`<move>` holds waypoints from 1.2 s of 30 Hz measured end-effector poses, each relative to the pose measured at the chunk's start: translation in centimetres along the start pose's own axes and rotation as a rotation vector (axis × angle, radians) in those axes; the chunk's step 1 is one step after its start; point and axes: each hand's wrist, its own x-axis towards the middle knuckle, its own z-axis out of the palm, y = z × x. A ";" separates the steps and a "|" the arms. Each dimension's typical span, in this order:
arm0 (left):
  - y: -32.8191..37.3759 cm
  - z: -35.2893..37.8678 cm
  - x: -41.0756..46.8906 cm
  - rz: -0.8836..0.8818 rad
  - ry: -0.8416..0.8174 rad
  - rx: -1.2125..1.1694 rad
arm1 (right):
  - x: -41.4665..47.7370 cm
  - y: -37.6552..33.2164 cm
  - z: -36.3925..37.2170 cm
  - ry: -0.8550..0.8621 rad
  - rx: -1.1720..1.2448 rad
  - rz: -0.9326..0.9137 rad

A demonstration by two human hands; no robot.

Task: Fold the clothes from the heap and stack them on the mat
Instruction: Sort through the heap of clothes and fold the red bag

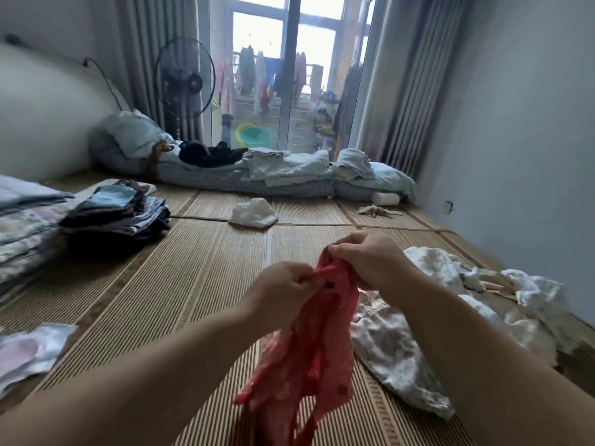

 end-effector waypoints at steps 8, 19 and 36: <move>2.4 -7.2 -1.1 -0.120 0.010 -0.029 | -2.0 0.0 -0.2 -0.336 -0.082 -0.049; 2.5 -4.7 -0.7 -0.038 -0.050 -0.070 | -3.0 -1.5 3.2 -0.260 -0.153 -0.239; -2.9 -12.5 -2.2 -0.500 0.226 -0.069 | -1.4 -0.5 -3.8 0.118 0.013 -0.142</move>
